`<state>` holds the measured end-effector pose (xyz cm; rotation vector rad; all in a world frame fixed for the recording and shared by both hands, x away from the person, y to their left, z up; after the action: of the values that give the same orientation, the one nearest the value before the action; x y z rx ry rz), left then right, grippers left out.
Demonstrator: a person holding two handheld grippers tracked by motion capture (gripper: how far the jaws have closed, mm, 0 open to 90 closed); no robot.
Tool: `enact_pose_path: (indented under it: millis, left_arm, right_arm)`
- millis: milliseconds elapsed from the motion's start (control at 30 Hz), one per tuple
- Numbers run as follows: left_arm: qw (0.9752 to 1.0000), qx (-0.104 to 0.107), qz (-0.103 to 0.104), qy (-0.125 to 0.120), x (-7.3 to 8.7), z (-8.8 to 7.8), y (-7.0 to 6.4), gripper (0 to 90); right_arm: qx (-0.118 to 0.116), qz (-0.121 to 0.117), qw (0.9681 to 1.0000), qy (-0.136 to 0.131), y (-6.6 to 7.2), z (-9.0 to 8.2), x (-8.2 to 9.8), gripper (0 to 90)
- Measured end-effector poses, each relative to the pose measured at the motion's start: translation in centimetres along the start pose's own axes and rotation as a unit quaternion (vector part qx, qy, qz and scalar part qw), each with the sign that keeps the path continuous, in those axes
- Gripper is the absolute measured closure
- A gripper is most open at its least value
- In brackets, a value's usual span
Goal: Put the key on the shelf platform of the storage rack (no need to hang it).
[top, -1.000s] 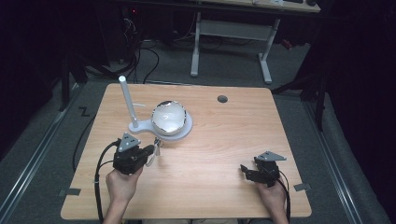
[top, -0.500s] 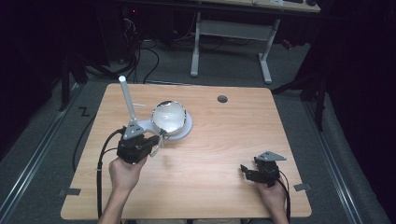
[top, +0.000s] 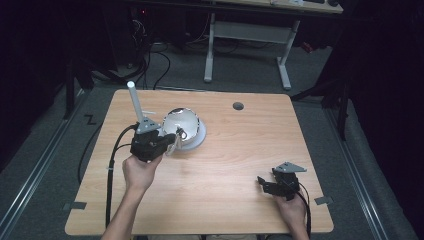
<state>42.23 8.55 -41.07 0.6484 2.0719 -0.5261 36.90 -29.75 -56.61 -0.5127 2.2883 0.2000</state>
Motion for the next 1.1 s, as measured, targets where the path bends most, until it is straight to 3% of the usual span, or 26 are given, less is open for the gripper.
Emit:
enact_pose_path:
  millis: [300,433,1100]
  left_arm:
    - [1.0000,-0.007,0.001,-0.007,-1.4,0.7,0.6,89.4]
    - [0.9999,-0.014,0.006,0.002,-1.8,1.7,1.2,89.4]
    - [0.9992,-0.025,-0.006,0.029,-1.6,5.0,3.3,89.3]
  right_arm:
    - [0.000,0.000,1.0000,0.000,0.0,0.0,0.0,29.6]
    - [0.000,0.000,1.0000,0.000,0.0,0.0,0.0,29.6]
    - [0.000,-0.001,1.0000,0.000,0.0,0.0,0.0,29.6]
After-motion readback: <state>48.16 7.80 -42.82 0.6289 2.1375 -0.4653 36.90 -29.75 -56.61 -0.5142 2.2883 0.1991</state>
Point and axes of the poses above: each handheld gripper's, and its own axes: z roughly forward along the jaws, x roughly out of its underside, y roughly to its left, the point moved 5 cm from there along z, roughly forward along the jaws
